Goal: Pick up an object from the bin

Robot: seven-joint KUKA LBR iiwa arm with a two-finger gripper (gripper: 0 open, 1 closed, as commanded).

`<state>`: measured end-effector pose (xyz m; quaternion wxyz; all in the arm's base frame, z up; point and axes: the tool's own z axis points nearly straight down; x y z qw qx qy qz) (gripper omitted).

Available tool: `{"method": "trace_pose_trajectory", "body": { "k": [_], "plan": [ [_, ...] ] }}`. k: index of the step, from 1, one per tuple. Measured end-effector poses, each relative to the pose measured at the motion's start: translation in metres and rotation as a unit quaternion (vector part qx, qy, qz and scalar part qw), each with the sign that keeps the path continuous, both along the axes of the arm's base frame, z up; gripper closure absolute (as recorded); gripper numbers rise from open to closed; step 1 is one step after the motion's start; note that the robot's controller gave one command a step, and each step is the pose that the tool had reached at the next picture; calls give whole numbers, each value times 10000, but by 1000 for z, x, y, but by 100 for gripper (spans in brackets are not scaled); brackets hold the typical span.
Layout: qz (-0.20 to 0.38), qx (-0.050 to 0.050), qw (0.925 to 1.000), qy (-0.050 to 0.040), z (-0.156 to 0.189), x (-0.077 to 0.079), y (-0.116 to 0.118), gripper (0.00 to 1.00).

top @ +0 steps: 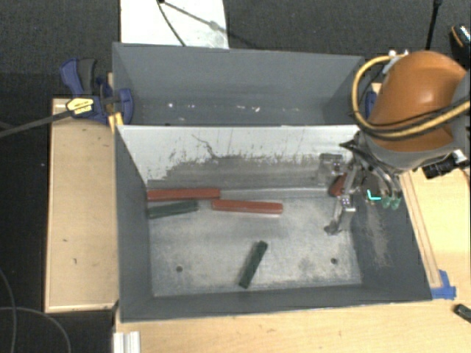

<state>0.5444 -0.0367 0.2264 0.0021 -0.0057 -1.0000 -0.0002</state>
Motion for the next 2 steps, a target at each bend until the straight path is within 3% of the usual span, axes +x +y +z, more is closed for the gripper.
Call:
{"method": "trace_pose_trajectory", "body": {
  "k": [1, 2],
  "plan": [
    [281, 18, 9996, 0, -71, 10, 72, 0],
    [1576, 8, 9875, -23, -157, 48, 82, 0]
  ]
}}
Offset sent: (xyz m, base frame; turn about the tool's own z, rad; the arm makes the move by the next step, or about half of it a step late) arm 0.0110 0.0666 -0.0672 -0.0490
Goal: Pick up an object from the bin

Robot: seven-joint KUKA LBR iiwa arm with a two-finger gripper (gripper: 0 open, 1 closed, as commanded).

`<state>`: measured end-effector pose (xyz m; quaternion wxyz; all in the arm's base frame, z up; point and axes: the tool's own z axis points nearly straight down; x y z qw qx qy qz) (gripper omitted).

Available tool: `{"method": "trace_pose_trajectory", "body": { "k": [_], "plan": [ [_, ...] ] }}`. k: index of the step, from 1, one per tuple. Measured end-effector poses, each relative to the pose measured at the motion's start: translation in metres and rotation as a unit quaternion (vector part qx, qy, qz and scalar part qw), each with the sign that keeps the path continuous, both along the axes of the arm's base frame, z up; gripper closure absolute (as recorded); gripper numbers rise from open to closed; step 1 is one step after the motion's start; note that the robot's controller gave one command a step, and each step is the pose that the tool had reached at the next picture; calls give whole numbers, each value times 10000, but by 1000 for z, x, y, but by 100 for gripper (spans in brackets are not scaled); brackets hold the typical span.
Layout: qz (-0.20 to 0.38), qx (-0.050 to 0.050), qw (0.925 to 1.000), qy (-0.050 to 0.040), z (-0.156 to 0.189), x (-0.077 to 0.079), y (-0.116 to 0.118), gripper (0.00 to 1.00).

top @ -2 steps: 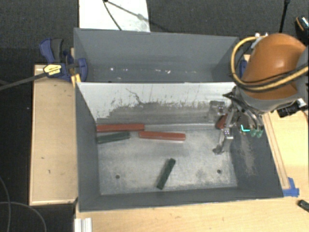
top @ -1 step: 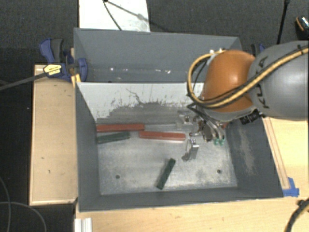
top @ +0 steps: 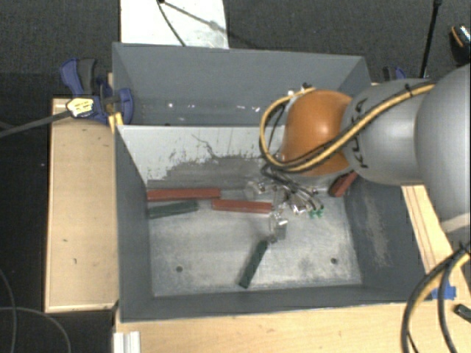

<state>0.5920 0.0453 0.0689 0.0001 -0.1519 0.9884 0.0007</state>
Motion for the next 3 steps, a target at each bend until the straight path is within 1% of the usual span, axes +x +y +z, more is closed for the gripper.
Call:
{"method": "trace_pose_trajectory", "body": {
  "k": [1, 2, 3],
  "plan": [
    [-5, 0, 10000, -18, 2, 1, 0, 100],
    [1899, -6, 9818, -38, 148, -75, 5, 100],
    [2914, -26, 9566, -61, 281, -33, -45, 100]
  ]
}}
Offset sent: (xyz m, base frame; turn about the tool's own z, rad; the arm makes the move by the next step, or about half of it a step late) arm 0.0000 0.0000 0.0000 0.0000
